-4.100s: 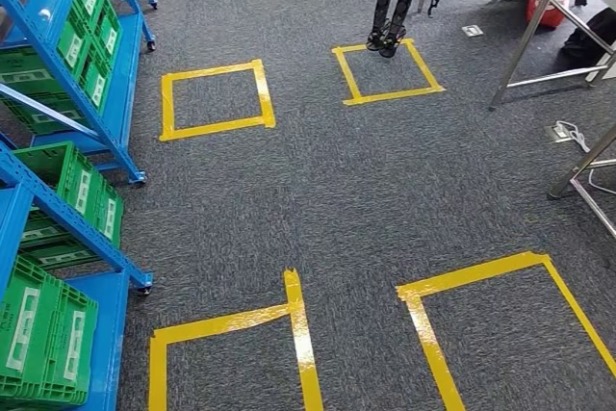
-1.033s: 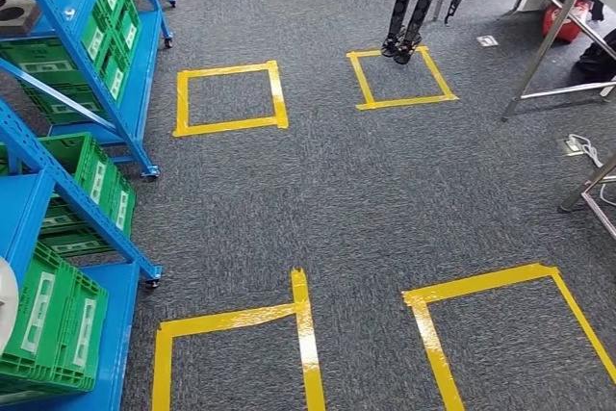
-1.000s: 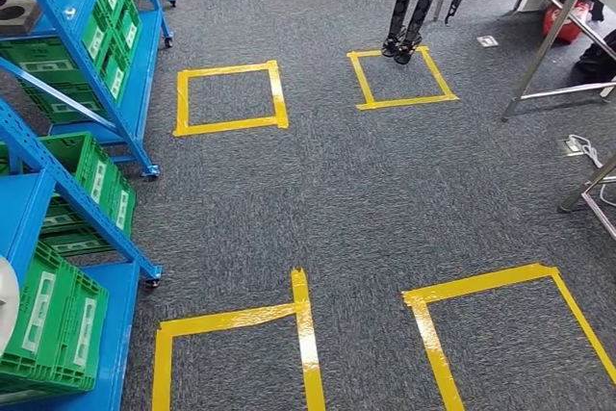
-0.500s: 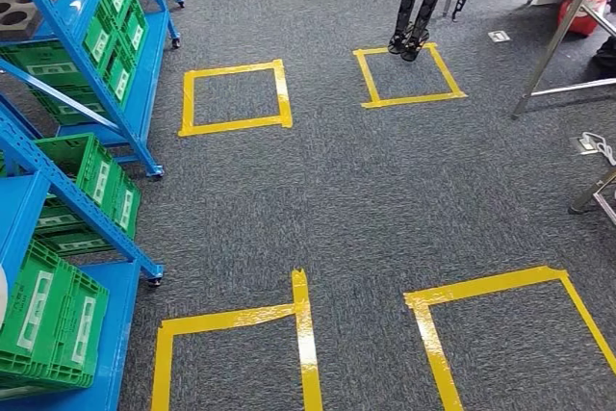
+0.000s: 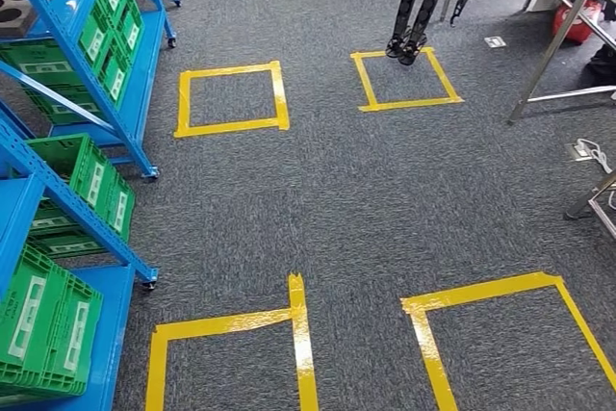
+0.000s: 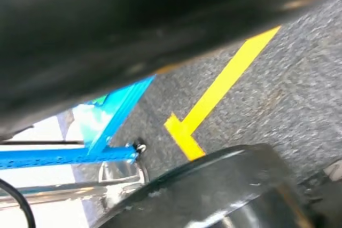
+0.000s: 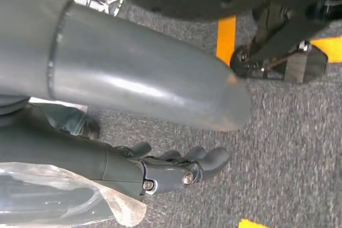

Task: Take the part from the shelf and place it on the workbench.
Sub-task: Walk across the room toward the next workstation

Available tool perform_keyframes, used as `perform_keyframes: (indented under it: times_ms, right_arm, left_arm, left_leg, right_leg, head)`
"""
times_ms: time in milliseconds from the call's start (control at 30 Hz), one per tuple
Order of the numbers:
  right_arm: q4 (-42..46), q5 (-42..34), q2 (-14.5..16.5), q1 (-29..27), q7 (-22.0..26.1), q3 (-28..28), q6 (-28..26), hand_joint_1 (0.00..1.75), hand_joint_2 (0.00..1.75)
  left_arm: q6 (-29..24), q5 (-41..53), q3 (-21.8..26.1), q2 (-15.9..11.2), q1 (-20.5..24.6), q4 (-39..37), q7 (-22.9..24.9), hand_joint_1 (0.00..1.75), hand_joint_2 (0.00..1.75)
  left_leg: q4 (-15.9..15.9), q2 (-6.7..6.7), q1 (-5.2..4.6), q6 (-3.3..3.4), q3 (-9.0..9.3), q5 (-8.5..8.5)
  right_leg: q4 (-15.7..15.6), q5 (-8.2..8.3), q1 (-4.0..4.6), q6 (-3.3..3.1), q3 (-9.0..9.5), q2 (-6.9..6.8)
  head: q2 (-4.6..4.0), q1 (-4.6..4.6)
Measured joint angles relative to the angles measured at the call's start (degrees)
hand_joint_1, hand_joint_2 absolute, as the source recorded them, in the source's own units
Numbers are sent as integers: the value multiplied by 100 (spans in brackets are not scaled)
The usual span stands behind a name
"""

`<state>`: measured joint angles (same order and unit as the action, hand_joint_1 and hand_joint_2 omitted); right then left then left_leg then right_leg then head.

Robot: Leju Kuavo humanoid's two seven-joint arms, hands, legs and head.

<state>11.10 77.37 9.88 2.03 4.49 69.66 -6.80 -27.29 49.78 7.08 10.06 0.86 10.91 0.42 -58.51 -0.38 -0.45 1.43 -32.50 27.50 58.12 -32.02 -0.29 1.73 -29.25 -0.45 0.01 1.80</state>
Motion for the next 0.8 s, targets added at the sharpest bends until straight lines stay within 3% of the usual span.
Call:
perform_keyframes:
  times_ms: [67, 133, 167, 200, 233, 300, 367, 467, 533, 600, 667, 700, 733, 800]
  right_arm:
    - [0, 0, 0, 4, 1, 0, 0, 0, 0]
    - [0, 1, -2, -1, 1, 0, 0, 0, 0]
    - [0, 2, -3, -6, -1, 0, 2, 0, 0]
    - [0, 3, -4, -12, -3, 0, 3, 0, 0]
    - [0, 3, -6, -16, -5, 0, 5, 0, 0]
    - [0, 5, -10, -16, -7, 0, 5, 0, 0]
    - [0, 8, -13, -7, -7, -1, 5, 0, 0]
    - [0, 11, -17, -12, -19, -2, 7, 0, 0]
    - [1, 13, -20, -15, -25, -1, 4, 0, 0]
    - [2, 15, -23, -8, -25, -1, 4, 0, 0]
    - [2, 22, -24, -6, -25, -2, 8, 0, 0]
    - [2, 25, -24, -8, -26, -2, 9, 0, 0]
    - [2, 29, -24, -10, -26, -2, 9, 0, 0]
    - [2, 34, -24, -10, -27, -2, 9, 0, 0]
  left_arm:
    - [-2, 2, 1, 4, -2, 0, 0, 0, 0]
    - [-3, 3, 1, 10, 8, 0, -1, 0, 0]
    - [-3, 3, 1, 12, 10, 0, -1, 0, 0]
    - [-3, 3, 1, 13, 8, 0, -1, 0, 0]
    - [-3, 3, 1, 13, 4, 0, -1, 0, 0]
    - [-3, 3, 1, 15, -3, 0, -1, 0, 0]
    - [-1, 5, 1, 16, 6, 0, -1, 0, 0]
    - [2, 8, 1, 20, 20, 0, 0, 0, 0]
    - [1, 9, 1, 21, 23, 0, -1, 0, 0]
    - [1, 9, 1, 20, 24, 0, -1, 0, 0]
    - [2, 9, 1, 19, 19, 0, 0, 0, 0]
    - [3, 9, 1, 19, 11, 0, 0, 0, 0]
    - [3, 9, 1, 19, 4, 0, 1, 0, 0]
    - [3, 9, 1, 19, 0, 0, 1, 0, 0]
  left_leg:
    - [69, 3, 29, 39, 49, -11]
    - [71, 6, 24, 69, 61, 11]
    - [69, 5, 22, 74, 70, 26]
    - [67, 2, 22, 73, 88, 46]
    - [65, -3, 24, 64, 116, 70]
    - [59, -12, 32, 28, 193, 134]
    - [32, -19, 18, -33, 239, 196]
    - [38, -22, 10, -102, 261, 229]
    - [-101, -16, 22, -156, 224, 339]
    - [-692, -8, 34, -203, -46, 632]
    - [-1448, -7, 43, -222, -452, 894]
    - [-1632, -7, 44, -221, -575, 891]
    - [-1594, -7, 45, -211, -596, 764]
    - [-969, -7, 42, -170, -378, 283]
  right_leg:
    - [360, -208, -2, 48, -176, 20]
    - [1116, -523, -8, 91, -617, 31]
    - [1437, -601, -16, 108, -830, 32]
    - [1573, -556, -23, 120, -958, 32]
    - [1472, -386, -32, 131, -967, 31]
    - [775, 105, -51, 139, -708, 31]
    - [194, 352, -49, 103, -426, 42]
    - [65, 343, -30, -1, -336, 49]
    - [36, 332, -41, -70, -295, 43]
    - [19, 305, -45, -134, -246, 27]
    - [20, 270, -33, -172, -210, 16]
    - [20, 252, -28, -179, -188, 17]
    - [20, 233, -24, -180, -159, 21]
    - [20, 185, -22, -168, -85, 31]
  head:
    - [1, 17]
    - [0, 32]
    - [0, 35]
    - [-1, 36]
    - [0, 38]
    - [-1, 42]
    - [-1, 50]
    - [1, 32]
    - [0, 9]
    - [-1, -29]
    - [-1, -48]
    - [-1, -49]
    - [-1, -52]
    - [-1, -56]
